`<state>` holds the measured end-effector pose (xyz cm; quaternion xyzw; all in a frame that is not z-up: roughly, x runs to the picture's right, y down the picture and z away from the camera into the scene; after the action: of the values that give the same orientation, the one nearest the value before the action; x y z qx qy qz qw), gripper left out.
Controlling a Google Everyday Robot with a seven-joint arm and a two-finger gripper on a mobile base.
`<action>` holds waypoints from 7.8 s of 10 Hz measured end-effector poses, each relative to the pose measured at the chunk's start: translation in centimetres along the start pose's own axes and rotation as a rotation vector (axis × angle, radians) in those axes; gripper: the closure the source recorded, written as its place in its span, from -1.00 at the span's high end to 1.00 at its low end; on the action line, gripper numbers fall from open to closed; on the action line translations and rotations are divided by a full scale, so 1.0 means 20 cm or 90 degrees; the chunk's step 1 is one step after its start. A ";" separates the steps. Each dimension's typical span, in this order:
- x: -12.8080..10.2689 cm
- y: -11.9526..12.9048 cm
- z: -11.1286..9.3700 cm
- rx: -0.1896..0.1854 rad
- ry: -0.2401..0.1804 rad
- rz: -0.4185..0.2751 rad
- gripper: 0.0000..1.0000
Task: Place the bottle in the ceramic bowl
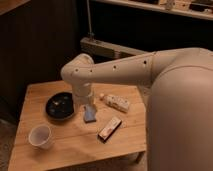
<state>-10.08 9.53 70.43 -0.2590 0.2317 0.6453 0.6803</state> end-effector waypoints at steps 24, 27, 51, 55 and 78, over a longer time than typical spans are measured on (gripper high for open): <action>-0.54 -0.64 -0.23 -0.036 -0.235 -0.199 0.30; -0.70 -0.82 -0.26 -0.051 -0.263 -0.247 0.30; -0.59 -0.84 0.71 -0.167 -0.123 -0.418 -0.78; -0.68 -0.63 0.40 -0.188 -0.187 -0.454 -1.00; -0.55 0.47 0.33 -0.251 -0.108 -0.748 0.57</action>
<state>-20.28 5.88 82.04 -0.4116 -0.1271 0.2126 0.8770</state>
